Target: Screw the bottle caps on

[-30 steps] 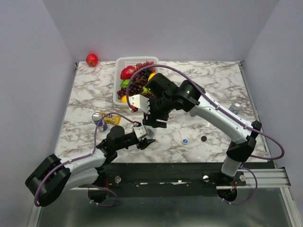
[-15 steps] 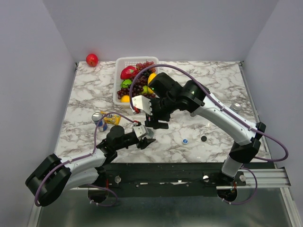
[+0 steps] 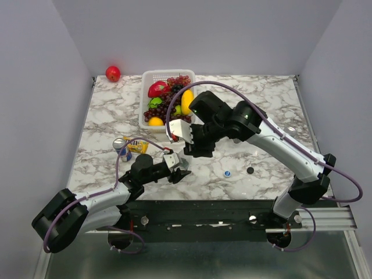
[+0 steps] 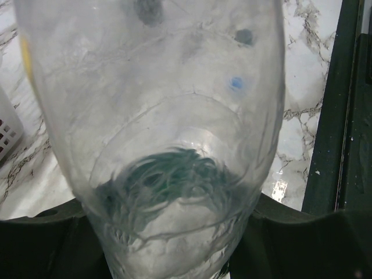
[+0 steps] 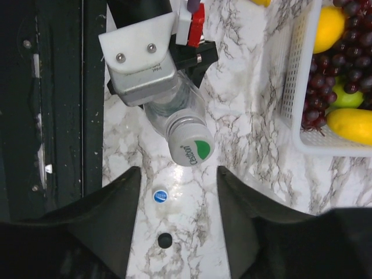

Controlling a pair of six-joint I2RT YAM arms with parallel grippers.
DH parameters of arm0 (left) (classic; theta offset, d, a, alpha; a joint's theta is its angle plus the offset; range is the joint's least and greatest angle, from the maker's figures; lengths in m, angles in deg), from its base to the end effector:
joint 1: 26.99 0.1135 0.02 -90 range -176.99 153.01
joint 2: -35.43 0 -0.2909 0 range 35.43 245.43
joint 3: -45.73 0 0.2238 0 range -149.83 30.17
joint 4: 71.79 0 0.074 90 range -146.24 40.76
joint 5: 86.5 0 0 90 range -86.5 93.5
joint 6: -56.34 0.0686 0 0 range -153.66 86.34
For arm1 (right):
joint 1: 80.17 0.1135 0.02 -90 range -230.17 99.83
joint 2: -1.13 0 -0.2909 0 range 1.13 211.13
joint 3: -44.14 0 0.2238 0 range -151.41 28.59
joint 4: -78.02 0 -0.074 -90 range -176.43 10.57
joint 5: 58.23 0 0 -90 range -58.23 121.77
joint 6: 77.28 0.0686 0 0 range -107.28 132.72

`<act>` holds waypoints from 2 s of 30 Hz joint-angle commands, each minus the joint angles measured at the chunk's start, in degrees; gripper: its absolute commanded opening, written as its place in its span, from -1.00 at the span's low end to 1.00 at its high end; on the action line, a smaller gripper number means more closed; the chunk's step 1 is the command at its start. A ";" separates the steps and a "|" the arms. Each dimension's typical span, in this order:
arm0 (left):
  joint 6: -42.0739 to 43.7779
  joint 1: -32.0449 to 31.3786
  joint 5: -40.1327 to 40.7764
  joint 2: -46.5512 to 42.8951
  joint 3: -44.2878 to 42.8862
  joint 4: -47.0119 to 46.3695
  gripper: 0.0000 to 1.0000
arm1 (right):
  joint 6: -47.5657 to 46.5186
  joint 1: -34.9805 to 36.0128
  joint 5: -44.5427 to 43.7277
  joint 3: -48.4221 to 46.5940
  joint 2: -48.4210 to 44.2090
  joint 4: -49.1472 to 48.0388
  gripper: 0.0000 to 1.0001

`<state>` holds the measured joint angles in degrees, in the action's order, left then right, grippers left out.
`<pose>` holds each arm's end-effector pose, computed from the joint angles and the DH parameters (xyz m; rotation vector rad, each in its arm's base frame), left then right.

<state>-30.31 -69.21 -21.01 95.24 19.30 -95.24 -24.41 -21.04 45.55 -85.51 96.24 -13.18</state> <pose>0.1253 -0.1521 0.2183 0.9886 1.5149 -0.8620 0.1463 0.2765 0.4160 -1.9552 1.6197 0.4570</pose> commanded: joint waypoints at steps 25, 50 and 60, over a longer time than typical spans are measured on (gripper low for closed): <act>0.78 0.38 -2.38 0.13 -2.05 -1.87 -1.00 | -7.61 -0.16 7.23 -8.50 7.46 7.43 0.00; -5.38 1.79 -0.19 1.62 -2.66 -3.80 -1.00 | -3.48 0.81 1.16 -3.58 4.46 0.57 0.00; -1.42 1.79 -0.89 1.62 -1.96 -2.48 -1.00 | -2.07 -1.13 -1.92 -6.94 -0.97 -0.04 0.46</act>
<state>-34.77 -67.59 -21.38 96.99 17.92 -96.86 -27.09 -21.30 44.46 -91.61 99.68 -13.11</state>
